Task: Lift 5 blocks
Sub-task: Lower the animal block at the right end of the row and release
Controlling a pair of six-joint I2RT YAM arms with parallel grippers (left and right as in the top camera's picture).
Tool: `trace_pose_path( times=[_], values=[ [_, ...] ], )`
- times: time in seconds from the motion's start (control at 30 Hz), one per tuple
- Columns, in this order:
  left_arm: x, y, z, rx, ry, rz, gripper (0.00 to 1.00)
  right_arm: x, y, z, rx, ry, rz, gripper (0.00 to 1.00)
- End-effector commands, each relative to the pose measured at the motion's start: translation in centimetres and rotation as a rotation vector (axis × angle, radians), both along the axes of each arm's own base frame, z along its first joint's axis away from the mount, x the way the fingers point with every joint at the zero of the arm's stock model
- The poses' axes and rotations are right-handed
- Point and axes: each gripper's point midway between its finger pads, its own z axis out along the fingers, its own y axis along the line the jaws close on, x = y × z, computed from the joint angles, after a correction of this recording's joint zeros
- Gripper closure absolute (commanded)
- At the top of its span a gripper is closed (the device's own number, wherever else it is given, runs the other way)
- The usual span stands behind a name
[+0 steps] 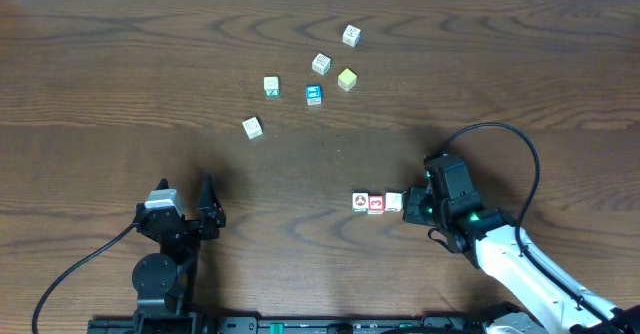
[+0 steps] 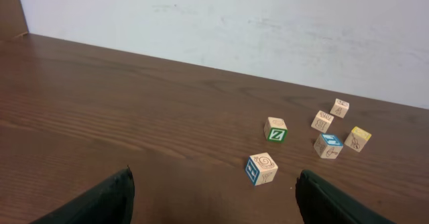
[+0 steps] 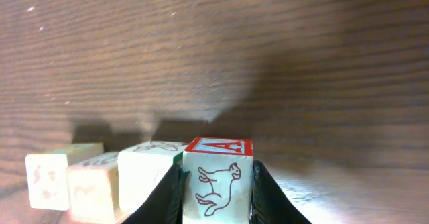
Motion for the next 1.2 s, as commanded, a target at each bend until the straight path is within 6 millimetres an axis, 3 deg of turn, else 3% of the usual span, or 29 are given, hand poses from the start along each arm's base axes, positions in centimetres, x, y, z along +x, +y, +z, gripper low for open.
trace_pose_path(
  times=[0.0,0.27,0.7,0.73,0.9,1.0,1.1,1.17],
  values=[
    [-0.1,0.0,-1.6,0.000,0.048,0.002,0.23,-1.2,0.5,-0.9,-0.010,0.044,0.040,0.69],
    [-0.1,0.0,-1.6,0.000,0.048,0.002,0.23,-0.3,-0.2,-0.4,-0.050,0.008,0.013,0.57],
    [-0.1,0.0,-1.6,0.000,0.048,0.002,0.23,2.5,-0.5,3.4,-0.102,-0.058,-0.025,0.52],
    [-0.1,0.0,-1.6,0.000,0.048,0.002,0.23,2.6,-0.6,3.7,-0.113,-0.059,-0.021,0.53],
    [-0.1,0.0,-1.6,0.000,0.048,0.002,0.23,2.7,-1.4,4.2,-0.158,-0.051,-0.036,0.80],
    [-0.1,0.0,-1.6,0.000,0.048,0.002,0.23,2.0,-1.9,3.8,-0.167,-0.015,-0.058,0.84],
    [-0.1,0.0,-1.6,0.000,0.048,0.002,0.23,2.0,-1.1,3.9,-0.134,-0.012,-0.025,0.75],
    [-0.1,0.0,-1.6,0.000,0.048,0.002,0.23,2.5,0.5,4.8,-0.097,-0.051,0.067,0.50]
  ],
)
